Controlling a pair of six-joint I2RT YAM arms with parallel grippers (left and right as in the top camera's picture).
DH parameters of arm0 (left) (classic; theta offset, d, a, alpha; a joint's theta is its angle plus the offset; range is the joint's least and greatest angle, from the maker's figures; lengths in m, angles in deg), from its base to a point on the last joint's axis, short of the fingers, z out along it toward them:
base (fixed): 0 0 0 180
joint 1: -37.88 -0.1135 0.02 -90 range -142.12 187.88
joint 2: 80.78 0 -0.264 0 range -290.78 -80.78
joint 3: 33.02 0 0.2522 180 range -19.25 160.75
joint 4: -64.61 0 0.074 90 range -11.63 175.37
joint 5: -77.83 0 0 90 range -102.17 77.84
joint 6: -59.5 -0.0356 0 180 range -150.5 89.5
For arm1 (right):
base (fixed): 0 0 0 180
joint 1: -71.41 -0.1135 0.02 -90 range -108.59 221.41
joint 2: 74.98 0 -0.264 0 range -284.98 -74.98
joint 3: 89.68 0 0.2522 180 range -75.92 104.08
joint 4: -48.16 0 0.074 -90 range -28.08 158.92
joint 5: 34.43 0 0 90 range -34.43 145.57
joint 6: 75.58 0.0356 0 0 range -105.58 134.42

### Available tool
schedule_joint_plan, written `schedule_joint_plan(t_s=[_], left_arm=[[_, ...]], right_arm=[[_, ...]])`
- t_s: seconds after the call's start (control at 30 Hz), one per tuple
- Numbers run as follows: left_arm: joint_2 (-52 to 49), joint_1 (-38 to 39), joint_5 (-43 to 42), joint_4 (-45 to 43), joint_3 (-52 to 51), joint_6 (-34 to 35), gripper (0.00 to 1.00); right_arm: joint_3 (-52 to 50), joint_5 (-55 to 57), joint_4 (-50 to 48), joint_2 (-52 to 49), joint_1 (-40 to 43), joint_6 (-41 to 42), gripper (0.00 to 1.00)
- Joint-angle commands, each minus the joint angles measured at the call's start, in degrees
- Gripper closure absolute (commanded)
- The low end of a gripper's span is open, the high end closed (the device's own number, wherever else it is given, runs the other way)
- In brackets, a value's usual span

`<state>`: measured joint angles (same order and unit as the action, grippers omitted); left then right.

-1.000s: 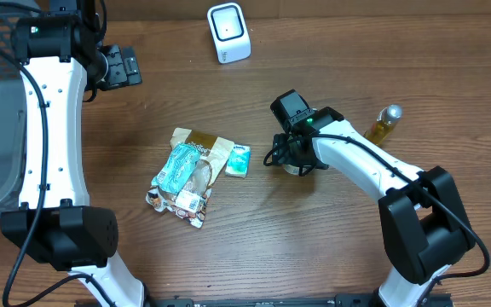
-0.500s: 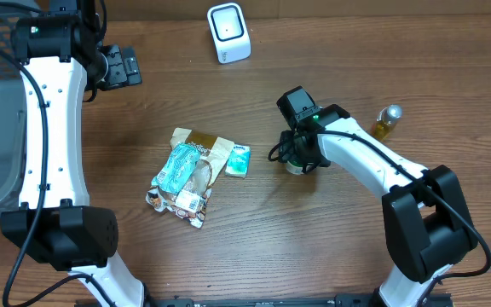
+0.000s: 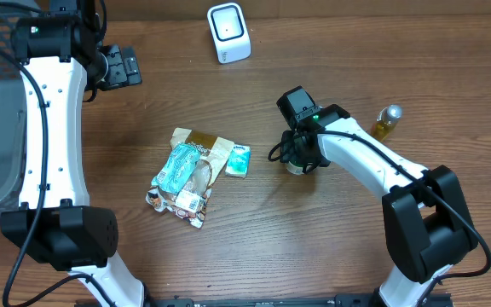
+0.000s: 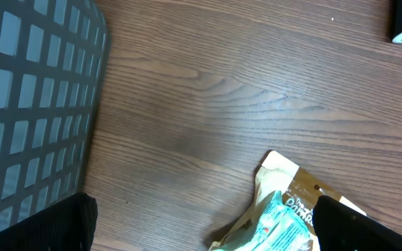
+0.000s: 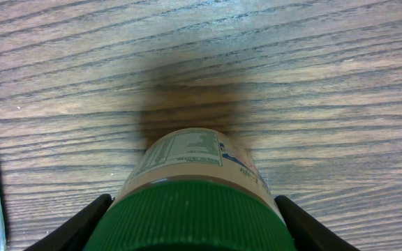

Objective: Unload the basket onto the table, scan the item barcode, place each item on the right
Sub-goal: 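Lift the green jar and tilt it sideways with the right gripper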

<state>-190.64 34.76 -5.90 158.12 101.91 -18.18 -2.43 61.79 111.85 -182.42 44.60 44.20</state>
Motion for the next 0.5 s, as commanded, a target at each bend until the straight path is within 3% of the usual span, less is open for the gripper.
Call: schedule_joint_plan(t_s=[0.0, 0.13, 0.2, 0.33, 0.47], left_arm=[[0.9, -0.2, 0.1, -0.1, 0.8, 0.6, 0.00], [0.9, -0.2, 0.1, -0.1, 0.8, 0.6, 0.00], [0.9, -0.2, 0.1, -0.1, 0.8, 0.6, 0.00], [0.9, -0.2, 0.1, -0.1, 0.8, 0.6, 0.00], [0.9, -0.2, 0.1, -0.1, 0.8, 0.6, 0.00]], right_arm=[[2.6, -4.9, 1.8, 0.0, 1.2, 0.0, 0.56], [7.7, -15.6, 7.1, 0.0, 3.4, 0.0, 0.59], [11.0, -26.7, 10.7, 0.0, 5.1, 0.0, 0.59], [12.4, -47.1, 12.6, 0.0, 7.0, 0.0, 0.59], [12.4, -57.8, 14.9, 0.0, 7.3, 0.0, 0.58]])
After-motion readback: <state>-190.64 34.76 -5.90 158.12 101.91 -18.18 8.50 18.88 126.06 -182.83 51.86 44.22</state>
